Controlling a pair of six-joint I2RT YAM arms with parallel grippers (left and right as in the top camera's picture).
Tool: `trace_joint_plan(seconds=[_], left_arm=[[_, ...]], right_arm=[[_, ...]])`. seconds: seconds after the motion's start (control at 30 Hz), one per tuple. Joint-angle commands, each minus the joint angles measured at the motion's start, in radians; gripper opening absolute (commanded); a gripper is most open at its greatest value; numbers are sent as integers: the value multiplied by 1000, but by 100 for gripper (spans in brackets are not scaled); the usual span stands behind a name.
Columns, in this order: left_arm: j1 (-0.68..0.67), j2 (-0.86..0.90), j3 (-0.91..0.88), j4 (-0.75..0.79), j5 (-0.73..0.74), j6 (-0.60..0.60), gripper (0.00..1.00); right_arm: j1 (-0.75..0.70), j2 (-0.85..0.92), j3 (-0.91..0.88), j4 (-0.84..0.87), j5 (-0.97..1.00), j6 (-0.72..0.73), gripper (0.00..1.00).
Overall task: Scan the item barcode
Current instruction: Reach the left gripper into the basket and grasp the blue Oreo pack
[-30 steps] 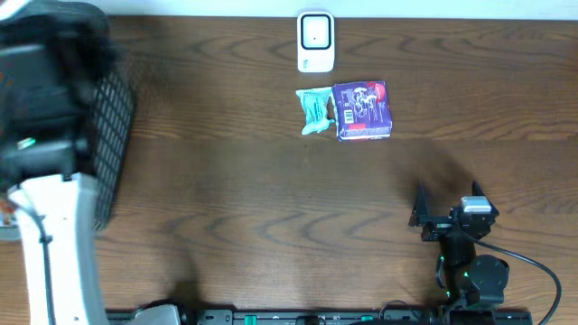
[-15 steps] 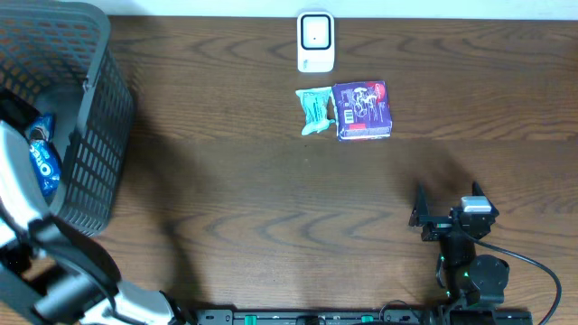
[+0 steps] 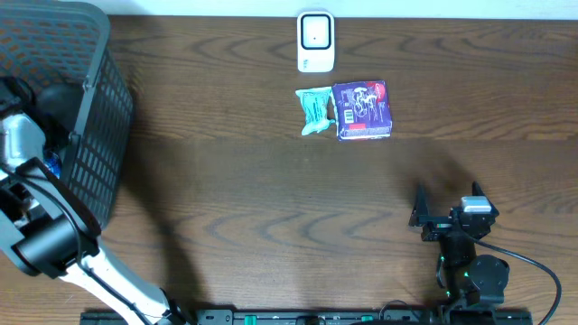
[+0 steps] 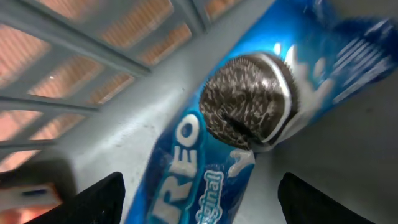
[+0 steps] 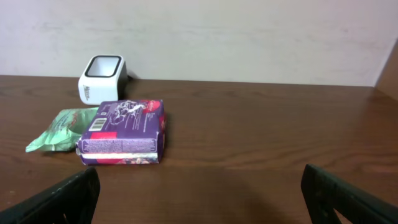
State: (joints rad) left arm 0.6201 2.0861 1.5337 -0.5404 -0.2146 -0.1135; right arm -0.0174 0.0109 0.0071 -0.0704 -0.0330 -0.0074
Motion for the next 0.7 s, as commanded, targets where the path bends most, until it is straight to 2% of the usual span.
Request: trace_joint_plan(seconds=[0.0, 0.07, 0.2, 0.3, 0.37, 0.4, 0.43, 0.67], left_arm=[[2, 48, 8, 15, 26, 16, 79], [2, 63, 8, 14, 55, 16, 78], [2, 79, 8, -16, 92, 16, 57], [2, 82, -6, -32, 183, 16, 50], [2, 82, -10, -55, 221, 16, 39], [2, 82, -10, -73, 239, 16, 19], [2, 81, -10, -84, 247, 16, 8], [2, -52, -8, -125, 274, 3, 7]], right_arm=[[6, -6, -2, -4, -2, 14, 99], [6, -6, -2, -4, -2, 14, 99], [6, -6, -2, -4, -2, 14, 99], [6, -6, -2, -4, -2, 14, 99], [6, -6, -2, -4, -2, 14, 99], [6, -6, -2, -4, -2, 14, 99], [6, -6, -2, -4, -2, 14, 99], [6, -6, -2, -4, -2, 14, 99]])
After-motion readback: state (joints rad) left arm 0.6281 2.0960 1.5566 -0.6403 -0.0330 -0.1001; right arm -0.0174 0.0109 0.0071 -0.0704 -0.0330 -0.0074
